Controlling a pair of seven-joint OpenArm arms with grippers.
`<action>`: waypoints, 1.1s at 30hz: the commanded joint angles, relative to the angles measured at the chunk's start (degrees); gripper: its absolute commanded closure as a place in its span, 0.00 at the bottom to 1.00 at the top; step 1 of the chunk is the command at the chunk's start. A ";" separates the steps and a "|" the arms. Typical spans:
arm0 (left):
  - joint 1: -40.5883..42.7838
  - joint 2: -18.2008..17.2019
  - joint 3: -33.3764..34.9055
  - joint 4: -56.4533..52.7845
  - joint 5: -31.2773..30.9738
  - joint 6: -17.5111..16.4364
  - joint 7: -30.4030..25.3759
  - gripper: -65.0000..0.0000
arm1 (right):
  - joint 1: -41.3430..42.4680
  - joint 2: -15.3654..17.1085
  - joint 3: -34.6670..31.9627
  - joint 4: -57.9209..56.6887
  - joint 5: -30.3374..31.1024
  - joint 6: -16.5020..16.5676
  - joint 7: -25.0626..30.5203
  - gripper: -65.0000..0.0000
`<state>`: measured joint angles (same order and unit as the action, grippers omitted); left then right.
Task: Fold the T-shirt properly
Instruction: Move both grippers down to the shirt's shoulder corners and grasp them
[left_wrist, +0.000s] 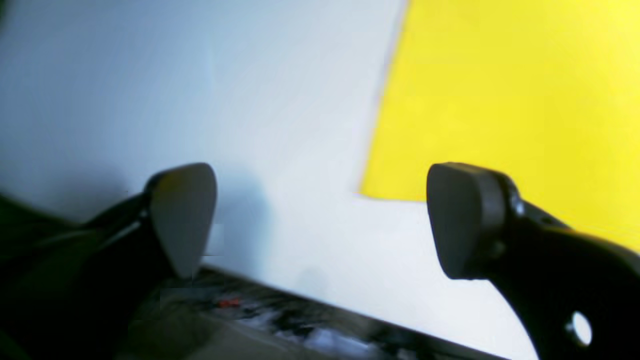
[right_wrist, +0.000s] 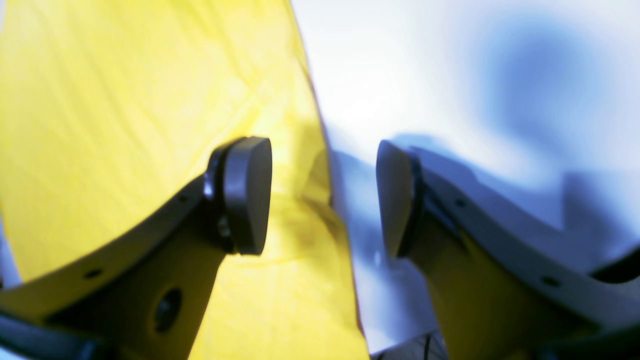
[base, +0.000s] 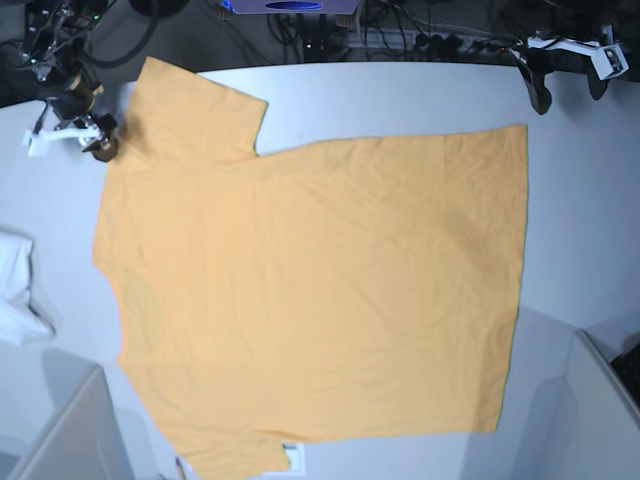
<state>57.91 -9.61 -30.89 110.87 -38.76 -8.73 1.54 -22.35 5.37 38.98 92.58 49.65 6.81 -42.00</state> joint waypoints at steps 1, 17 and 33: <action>0.77 -0.28 -0.97 0.38 -1.63 -0.63 -0.71 0.00 | -0.20 0.92 -0.08 0.22 0.86 0.80 0.72 0.51; -10.75 0.16 -1.32 -5.77 -2.86 -6.70 14.94 0.00 | -3.37 -1.63 -8.61 -0.31 0.77 0.97 -2.88 0.55; -19.10 -1.34 -1.15 -18.87 -19.57 -6.78 24.88 0.00 | -3.98 -1.45 -8.61 -0.31 0.86 0.97 -3.23 1.00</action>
<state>37.95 -10.81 -32.16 91.83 -58.39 -15.88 24.91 -25.89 3.57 30.35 92.07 51.57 8.62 -43.79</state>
